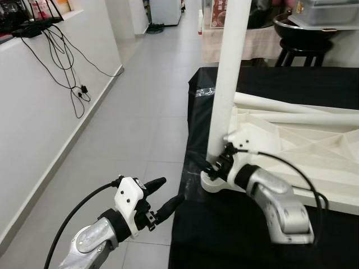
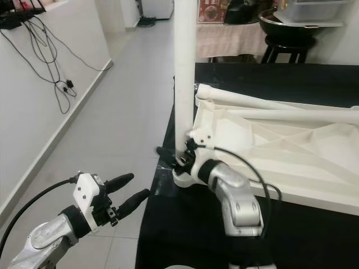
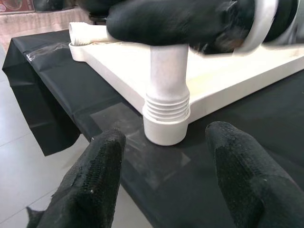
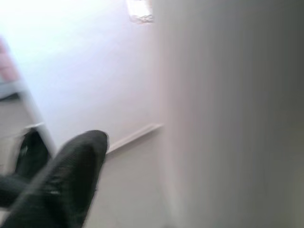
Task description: Building children table
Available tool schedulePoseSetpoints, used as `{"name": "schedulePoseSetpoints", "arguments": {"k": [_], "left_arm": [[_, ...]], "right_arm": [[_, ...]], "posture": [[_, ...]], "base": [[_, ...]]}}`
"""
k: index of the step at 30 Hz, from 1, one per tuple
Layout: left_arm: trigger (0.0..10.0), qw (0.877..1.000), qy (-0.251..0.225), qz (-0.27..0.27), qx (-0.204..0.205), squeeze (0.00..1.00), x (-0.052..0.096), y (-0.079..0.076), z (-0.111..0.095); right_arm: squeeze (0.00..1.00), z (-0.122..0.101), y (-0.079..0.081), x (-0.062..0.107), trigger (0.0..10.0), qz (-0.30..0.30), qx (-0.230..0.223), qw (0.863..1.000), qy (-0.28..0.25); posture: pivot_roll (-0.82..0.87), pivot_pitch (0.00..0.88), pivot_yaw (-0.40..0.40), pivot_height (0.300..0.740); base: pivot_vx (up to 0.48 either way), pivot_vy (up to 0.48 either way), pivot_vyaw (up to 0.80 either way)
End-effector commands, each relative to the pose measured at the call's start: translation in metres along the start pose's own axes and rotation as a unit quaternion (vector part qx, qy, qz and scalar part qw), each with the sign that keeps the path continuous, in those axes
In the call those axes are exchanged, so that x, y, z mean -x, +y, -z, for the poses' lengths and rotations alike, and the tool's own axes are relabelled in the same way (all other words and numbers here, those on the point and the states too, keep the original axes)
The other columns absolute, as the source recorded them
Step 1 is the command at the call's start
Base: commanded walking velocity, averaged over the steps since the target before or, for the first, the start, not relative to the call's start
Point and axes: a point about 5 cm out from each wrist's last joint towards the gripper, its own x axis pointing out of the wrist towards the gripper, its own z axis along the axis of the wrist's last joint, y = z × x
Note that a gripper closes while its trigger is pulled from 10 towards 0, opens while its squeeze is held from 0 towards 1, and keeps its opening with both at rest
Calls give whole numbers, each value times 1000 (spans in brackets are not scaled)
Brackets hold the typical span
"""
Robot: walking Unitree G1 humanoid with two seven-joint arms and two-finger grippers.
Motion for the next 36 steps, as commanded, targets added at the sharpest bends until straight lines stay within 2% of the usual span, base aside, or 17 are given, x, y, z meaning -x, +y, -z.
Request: {"name": "schedulePoseSetpoints", "arguments": {"k": [1, 2, 3, 4, 8, 9, 10, 11, 18, 24, 26, 27, 29, 33, 34, 35, 36], "left_arm": [[10000, 1000, 6, -2, -3, 0, 1, 2, 3], [10000, 1000, 6, -1, -3, 0, 1, 2, 3], [10000, 1000, 6, -1, -3, 0, 1, 2, 3], [10000, 1000, 7, -1, -2, 0, 1, 2, 3], [10000, 1000, 10, 0, -2, 0, 1, 3, 4], [10000, 1000, 10, 0, -2, 0, 1, 3, 4], [10000, 1000, 10, 0, -2, 0, 1, 3, 4], [10000, 1000, 11, 0, -2, 0, 1, 3, 4], [10000, 1000, 11, 2, -1, 0, 0, 2, 5], [10000, 1000, 10, 3, 1, 0, 0, 2, 5], [10000, 1000, 11, 4, 2, 0, 0, 1, 5], [10000, 1000, 11, 4, 2, 0, 0, 1, 5], [10000, 1000, 11, 3, 1, 0, 1, 2, 5], [10000, 1000, 10, 3, 1, 0, 2, 2, 5], [10000, 1000, 10, 1, 0, 0, 2, 3, 4], [10000, 1000, 10, 1, 0, 0, 2, 3, 4], [10000, 1000, 12, -1, -2, 0, 3, 5, 5]], "right_arm": [[941, -3, 2, 0, 10000, -96, 27, 995, 16], [941, -5, 0, 2, 10000, -139, 44, 989, 34], [941, -5, 0, 2, 10000, -139, 44, 989, 34], [0, -9, -9, 0, 10000, -157, 45, 986, 38], [0, -21, -29, -11, 10000, -170, 45, 984, 21], [0, -21, -29, -13, 6235, -181, 41, 982, 16], [0, -21, -29, -13, 6235, -181, 41, 982, 16], [0, -22, -30, -14, 0, -187, 34, 982, 10], [0, -16, -35, -9, 0, -216, 14, 976, 3], [0, -11, -37, -6, 0, -199, 19, 980, 2], [0, -5, -42, -4, 0, -137, 29, 990, 11], [0, -5, -42, -4, 0, -137, 29, 990, 11], [0, 5, -39, -2, 0, -25, 10, 1000, 9], [0, 11, -35, 1, 0, 50, -6, 999, 8], [0, 30, -13, 1, 0, 143, -25, 989, 20], [0, 30, -13, 1, 0, 143, -25, 989, 20], [0, 52, 17, 6, 0, 237, -39, 970, 49]], "posture": [[-30, 71, 45, 740], [-30, 68, 46, 740], [-30, 68, 46, 740], [-28, 69, 49, 740], [-23, 68, 48, 740], [-13, 66, 47, 740], [-13, 66, 47, 740], [-13, 66, 47, 740], [-11, 67, 49, 740], [-20, 68, 55, 740], [-20, 68, 55, 740], [-20, 68, 55, 740], [-26, 71, 34, 740], [-26, 71, 34, 740], [-29, 76, 44, 740], [-29, 76, 44, 740], [-41, 69, 58, 740]], "base": [[0, 0, 0], [0, 0, 0], [0, 0, 0], [0, 0, 0], [0, 0, 0], [0, 0, 0], [0, 0, 0], [0, 0, 0], [0, 0, 0], [0, 0, 0], [0, 0, 0], [0, 0, 0], [0, 0, 0], [0, 0, 0], [0, 0, 0], [0, 0, 0], [0, 0, 0]]}}
